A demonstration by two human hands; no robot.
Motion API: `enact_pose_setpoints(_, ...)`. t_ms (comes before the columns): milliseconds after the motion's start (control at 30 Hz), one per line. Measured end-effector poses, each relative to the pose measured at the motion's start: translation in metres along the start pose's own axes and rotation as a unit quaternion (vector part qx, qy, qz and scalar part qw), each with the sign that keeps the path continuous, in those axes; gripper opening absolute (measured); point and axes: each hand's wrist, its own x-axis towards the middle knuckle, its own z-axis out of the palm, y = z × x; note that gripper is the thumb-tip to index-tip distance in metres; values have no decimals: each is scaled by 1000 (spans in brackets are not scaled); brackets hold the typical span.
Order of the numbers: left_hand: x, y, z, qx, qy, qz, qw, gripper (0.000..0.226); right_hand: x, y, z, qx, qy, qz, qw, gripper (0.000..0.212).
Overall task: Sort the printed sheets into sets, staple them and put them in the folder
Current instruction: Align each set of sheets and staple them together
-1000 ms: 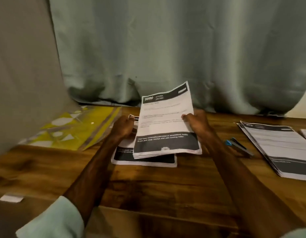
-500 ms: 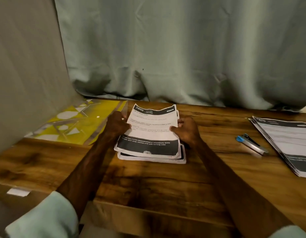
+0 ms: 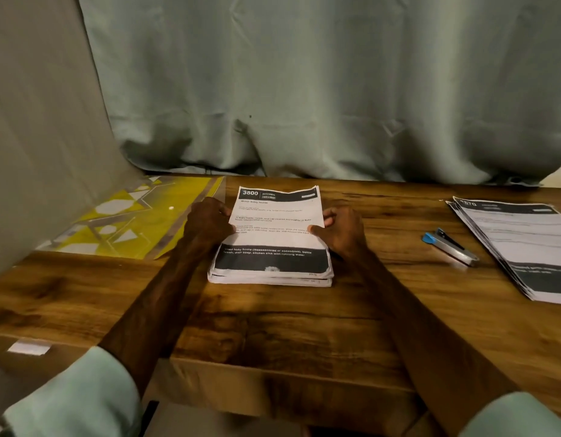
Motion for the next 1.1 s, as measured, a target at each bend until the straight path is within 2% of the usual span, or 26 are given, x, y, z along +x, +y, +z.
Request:
enact_pose_setpoints(100, -7, 4, 1, 57, 14, 9, 998, 36, -2, -1, -1, 4, 4, 0, 1000, 35)
enact_pose_setpoints(200, -16, 18, 5, 82, 50, 69, 993, 41, -5, -2, -6, 20, 16, 12, 1000, 38)
enact_pose_setpoints(300, -30, 44, 12, 78, 59, 143, 985, 37, -10, 0, -15, 42, 7, 27, 999, 23)
enact_pose_setpoints(400, -45, 74, 30, 42, 40, 195, 979, 28, -20, 6, -32, 19, -12, 20, 1000, 11)
enact_pose_setpoints(500, -68, 113, 51, 12, -2, 243, 970, 17, -31, 21, -63, -4, 4, 25, 1000, 16)
enact_pose_setpoints(600, -95, 158, 71, -5, -48, 284, 958, 9, -43, 42, -102, -32, 38, 7, 999, 18)
enact_pose_setpoints(700, -121, 197, 91, -16, -70, 321, 944, 11, -57, 69, -142, -43, 94, 17, 995, 19)
enact_pose_setpoints(800, -140, 225, 115, -42, -96, 334, 937, 11, -66, 96, -176, -69, 123, 46, 989, 16)
enact_pose_setpoints(967, -150, 240, 140, -35, -124, 321, 938, 17, -67, 120, -193, -173, 46, 75, 981, 25)
enact_pose_setpoints(1100, -135, 231, 145, -32, -127, 283, 950, 16, -56, 120, -185, -188, 44, 81, 978, 13)
